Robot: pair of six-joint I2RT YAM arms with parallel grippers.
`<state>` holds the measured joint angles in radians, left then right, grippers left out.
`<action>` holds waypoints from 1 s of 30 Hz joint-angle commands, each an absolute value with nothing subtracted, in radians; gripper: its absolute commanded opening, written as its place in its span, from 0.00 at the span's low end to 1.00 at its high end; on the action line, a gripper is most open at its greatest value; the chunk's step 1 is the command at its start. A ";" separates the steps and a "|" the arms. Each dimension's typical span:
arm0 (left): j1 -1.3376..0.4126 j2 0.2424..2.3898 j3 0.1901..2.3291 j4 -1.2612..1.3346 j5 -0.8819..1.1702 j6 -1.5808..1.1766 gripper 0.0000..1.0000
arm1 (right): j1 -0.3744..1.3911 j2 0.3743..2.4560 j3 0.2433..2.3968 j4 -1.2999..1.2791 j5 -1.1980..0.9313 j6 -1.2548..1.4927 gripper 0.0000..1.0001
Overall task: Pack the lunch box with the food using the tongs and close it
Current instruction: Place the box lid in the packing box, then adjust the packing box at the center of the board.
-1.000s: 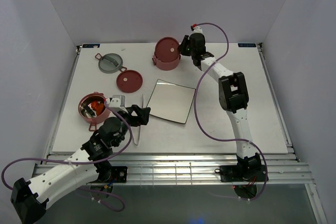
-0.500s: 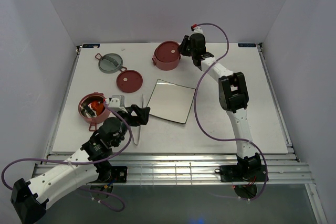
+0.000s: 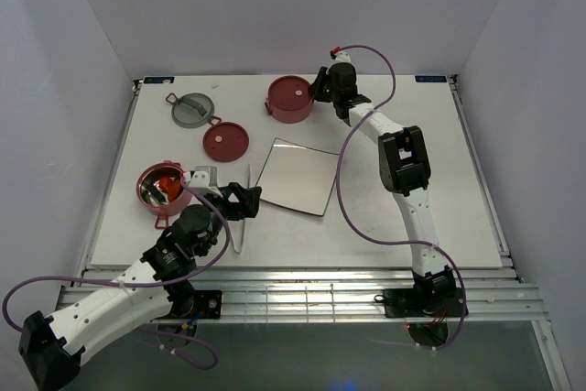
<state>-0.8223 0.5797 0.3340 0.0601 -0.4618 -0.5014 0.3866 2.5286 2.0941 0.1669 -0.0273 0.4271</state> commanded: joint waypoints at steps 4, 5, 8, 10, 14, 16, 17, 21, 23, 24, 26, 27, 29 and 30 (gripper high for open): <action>-0.827 0.571 0.353 0.060 -0.482 -0.495 0.96 | 0.396 2.514 2.102 0.198 -0.032 0.388 0.24; -0.827 0.569 0.350 0.060 -0.483 -0.497 0.96 | 0.397 2.514 2.103 0.181 -0.028 0.382 0.25; -0.828 0.563 0.350 0.060 -0.482 -0.497 0.96 | 0.397 2.510 2.105 0.155 -0.021 0.354 0.26; -0.828 0.563 0.350 0.060 -0.480 -0.499 0.96 | 0.397 2.507 2.103 0.137 -0.012 0.344 0.27; -0.828 0.565 0.351 0.058 -0.476 -0.499 0.96 | 0.397 2.496 2.092 0.107 0.003 0.315 0.27; -0.828 0.563 0.351 0.060 -0.476 -0.499 0.96 | 0.397 2.496 2.092 0.089 0.037 0.298 0.27; -0.827 0.561 0.351 0.058 -0.476 -0.499 0.96 | 0.397 2.493 2.094 0.083 0.043 0.292 0.27; -0.827 0.554 0.348 0.058 -0.477 -0.499 0.96 | 0.397 2.479 2.089 0.054 0.071 0.253 0.27; -0.828 0.552 0.348 0.058 -0.477 -0.499 0.96 | 0.397 2.465 2.076 0.046 0.081 0.238 0.27; -0.828 0.552 0.348 0.058 -0.476 -0.499 0.96 | 0.397 2.461 2.069 0.046 0.083 0.230 0.28; -0.828 0.552 0.348 0.058 -0.476 -0.500 0.96 | 0.397 2.450 2.059 0.032 0.090 0.213 0.28; -0.827 0.552 0.348 0.058 -0.476 -0.500 0.96 | 0.396 2.447 2.056 0.028 0.092 0.206 0.28; -0.827 0.552 0.348 0.058 -0.472 -0.500 0.96 | 0.393 2.441 2.045 0.011 0.087 0.187 0.29; -0.828 0.554 0.350 0.057 -0.472 -0.500 0.96 | 0.391 2.438 2.042 0.003 0.083 0.178 0.29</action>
<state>-0.8223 0.5610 0.3340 0.0593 -0.4683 -0.5014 0.4004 2.4878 2.0655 0.0803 0.0540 0.2432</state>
